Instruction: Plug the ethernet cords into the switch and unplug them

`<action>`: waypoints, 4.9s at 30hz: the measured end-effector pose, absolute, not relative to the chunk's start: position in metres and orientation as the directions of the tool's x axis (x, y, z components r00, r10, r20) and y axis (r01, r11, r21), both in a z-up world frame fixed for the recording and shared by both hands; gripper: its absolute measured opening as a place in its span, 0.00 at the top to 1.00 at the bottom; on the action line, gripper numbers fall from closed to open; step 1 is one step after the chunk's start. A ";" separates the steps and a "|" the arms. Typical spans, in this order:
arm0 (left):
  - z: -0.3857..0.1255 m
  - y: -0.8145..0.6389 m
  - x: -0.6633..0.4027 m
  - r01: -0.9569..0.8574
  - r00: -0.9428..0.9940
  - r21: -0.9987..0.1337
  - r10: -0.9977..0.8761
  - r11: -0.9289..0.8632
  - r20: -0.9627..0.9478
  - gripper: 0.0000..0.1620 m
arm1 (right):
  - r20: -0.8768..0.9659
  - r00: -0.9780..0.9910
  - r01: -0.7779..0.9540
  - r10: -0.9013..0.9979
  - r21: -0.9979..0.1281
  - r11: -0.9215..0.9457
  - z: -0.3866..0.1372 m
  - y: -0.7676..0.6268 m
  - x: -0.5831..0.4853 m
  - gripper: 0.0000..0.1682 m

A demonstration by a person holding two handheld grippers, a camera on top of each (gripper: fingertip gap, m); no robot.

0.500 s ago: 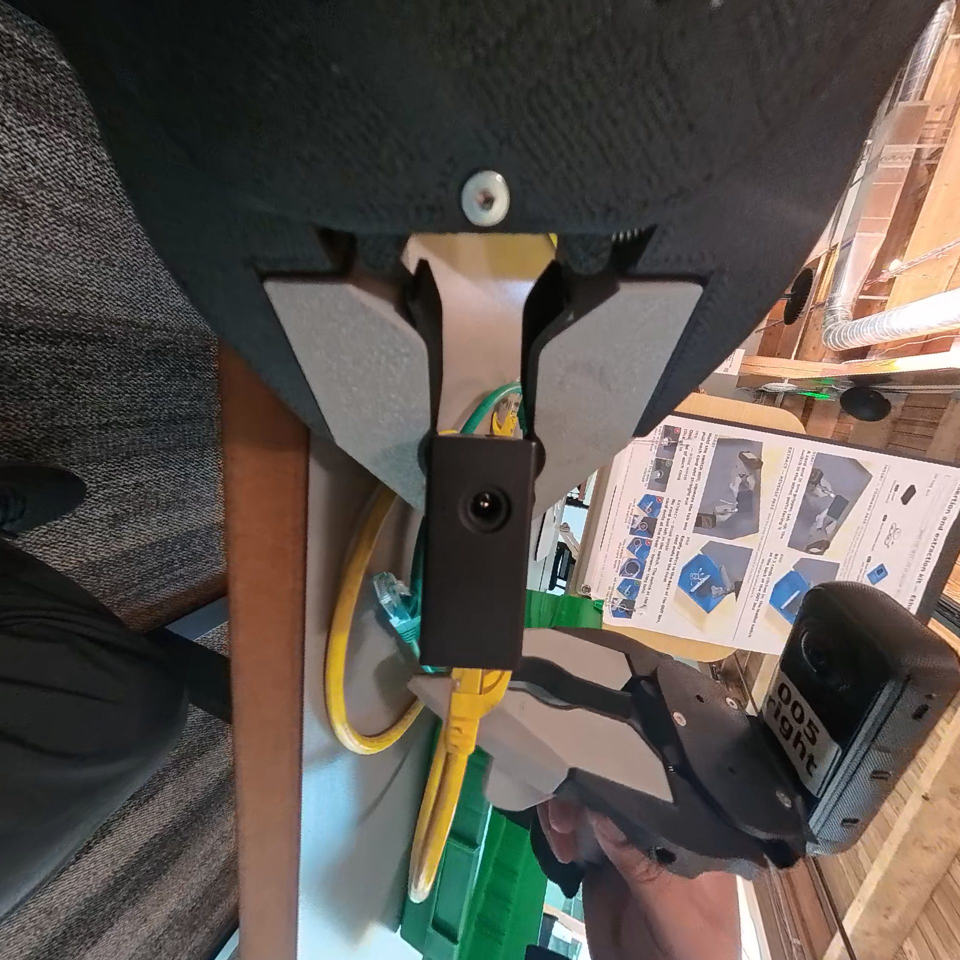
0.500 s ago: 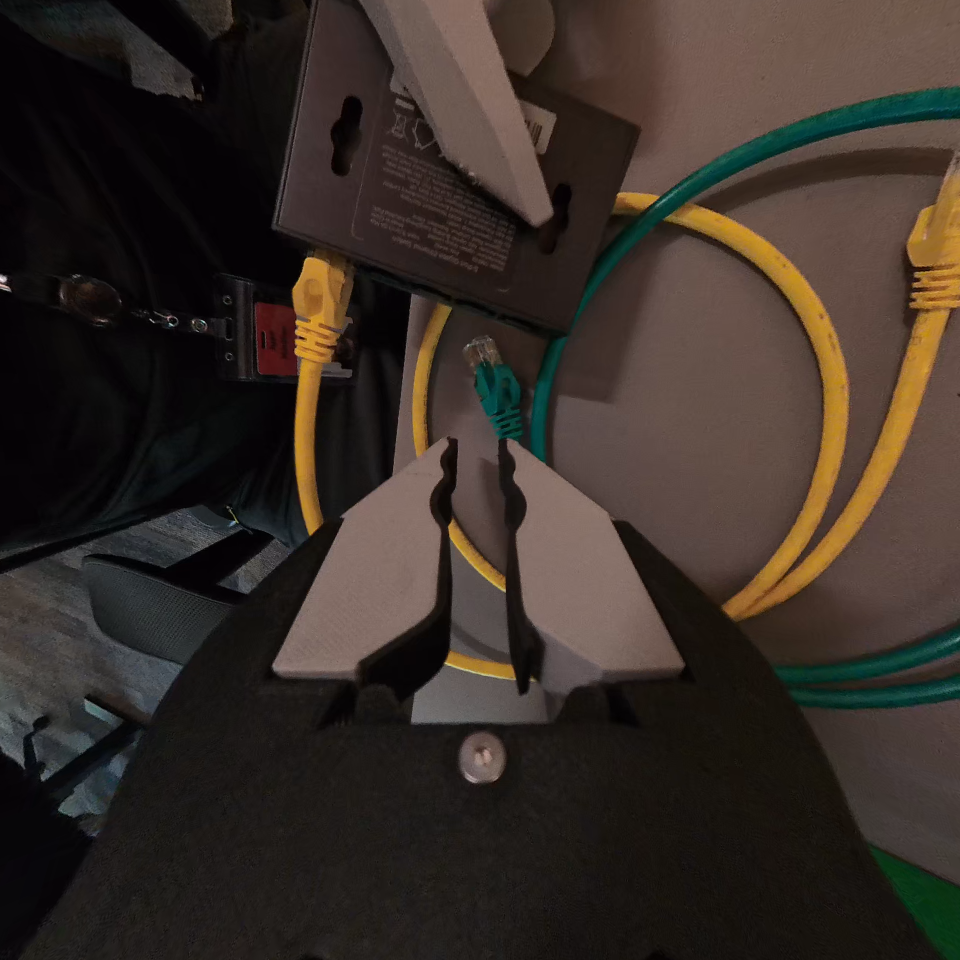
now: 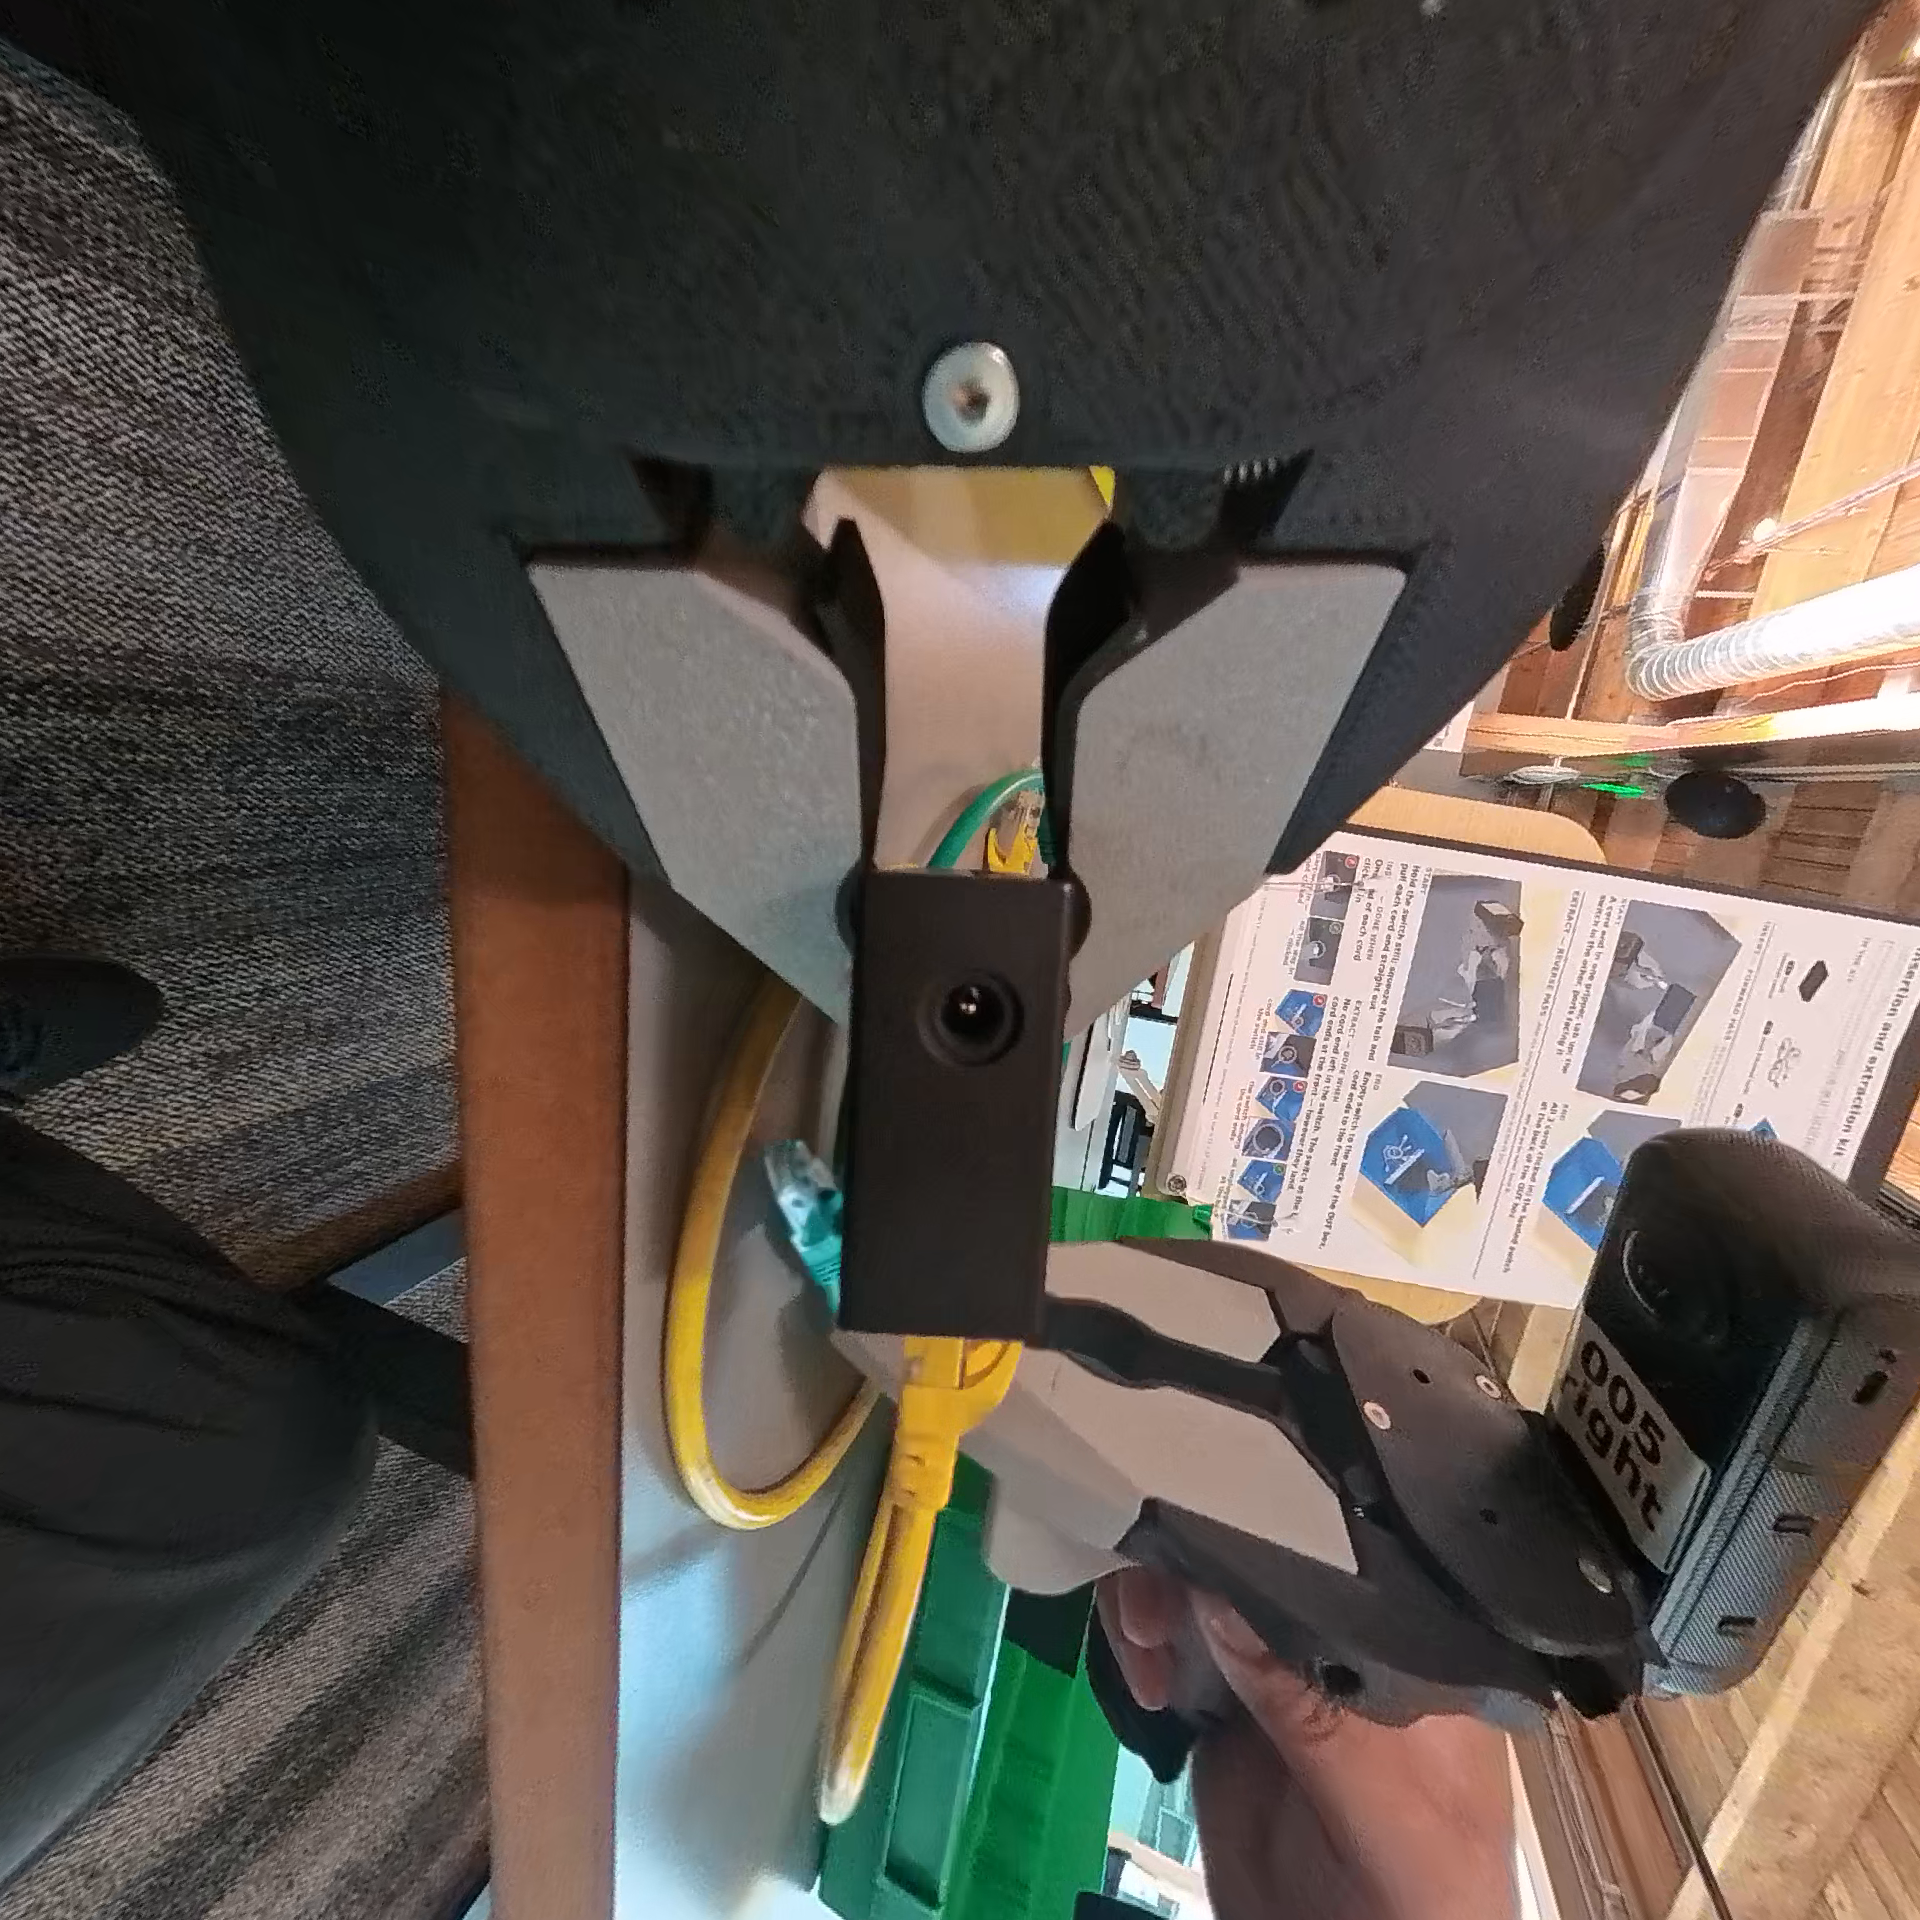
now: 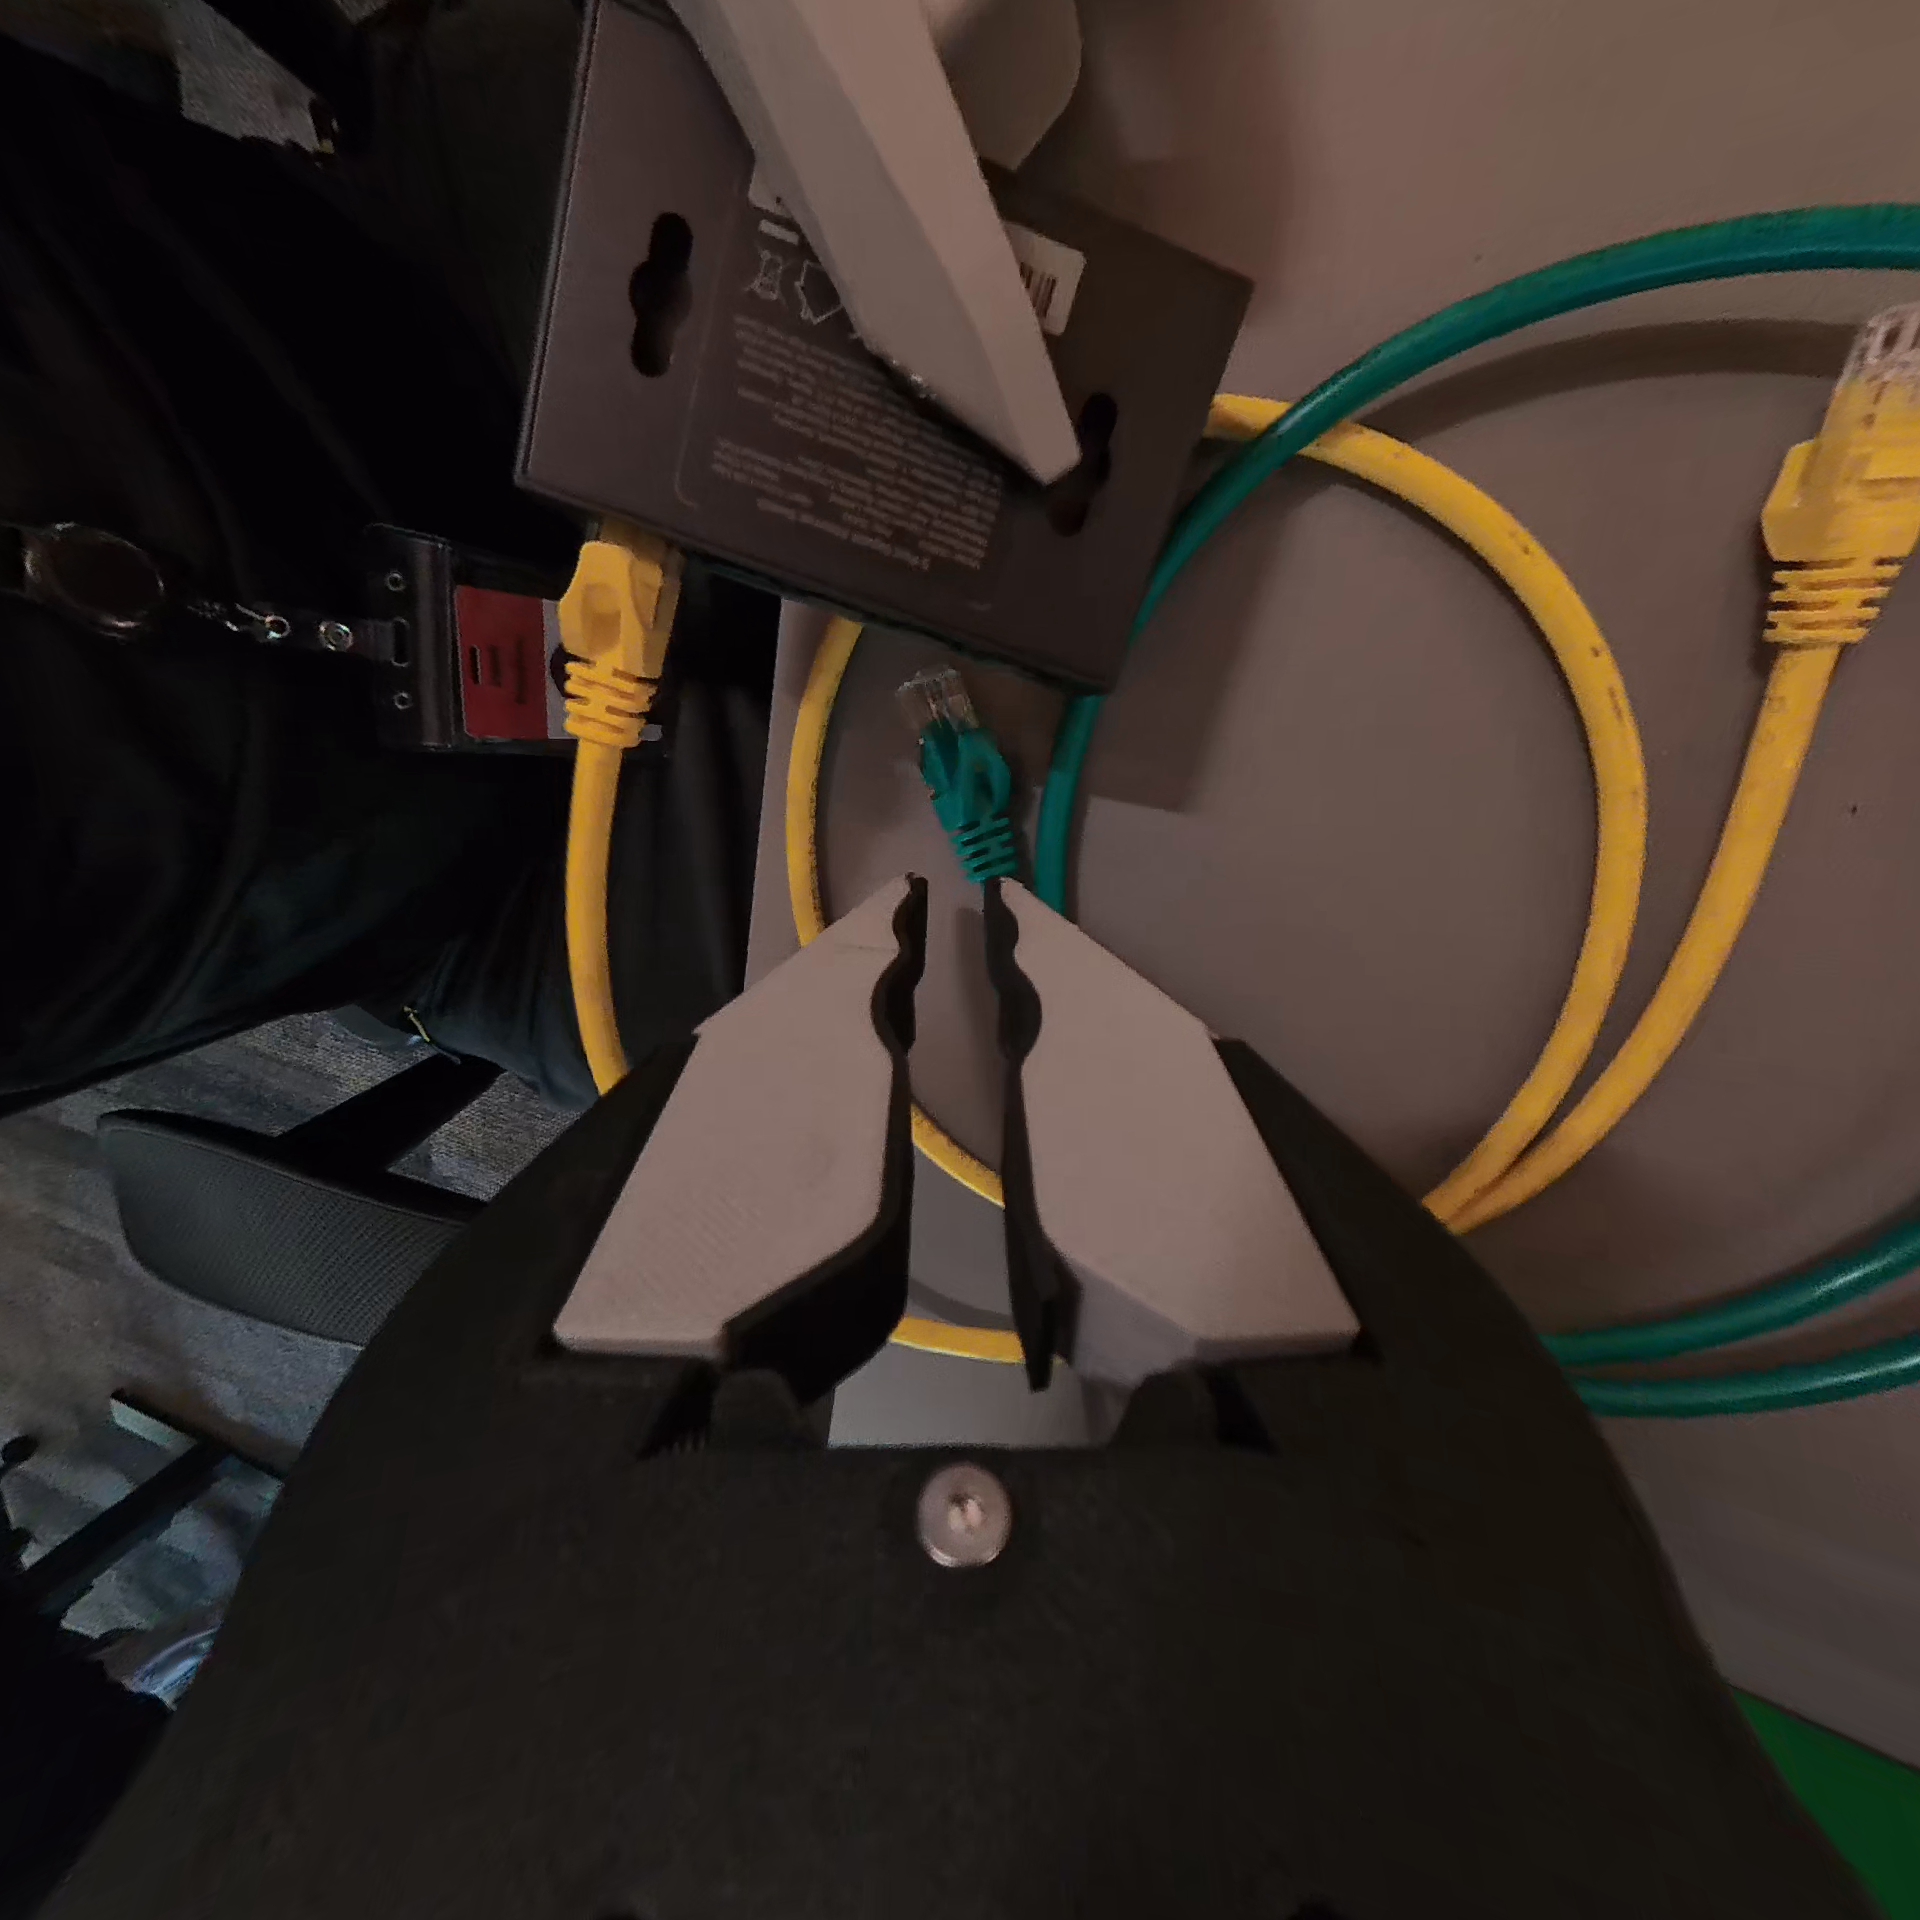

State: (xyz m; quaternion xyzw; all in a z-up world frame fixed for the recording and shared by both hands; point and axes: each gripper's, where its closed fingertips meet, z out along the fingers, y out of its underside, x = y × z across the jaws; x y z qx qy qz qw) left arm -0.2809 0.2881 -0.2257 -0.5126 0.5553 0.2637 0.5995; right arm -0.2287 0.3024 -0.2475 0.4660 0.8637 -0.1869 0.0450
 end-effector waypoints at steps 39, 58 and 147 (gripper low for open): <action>-0.218 0.289 -0.286 -0.883 0.280 -0.335 -0.206 0.328 -0.938 0.84 | 0.213 -0.349 0.739 0.913 -0.537 0.407 -0.221 0.321 -0.235 0.95; -0.217 0.292 -0.287 -0.917 0.215 -0.236 -0.101 0.320 -0.971 0.83 | 0.245 -0.378 0.841 0.893 -0.312 0.442 -0.227 0.300 -0.237 0.95; -0.214 0.299 -0.288 -0.941 0.236 -0.240 -0.046 0.237 -0.971 0.83 | 0.196 -0.411 0.815 0.890 -0.358 0.455 -0.215 0.294 -0.240 0.96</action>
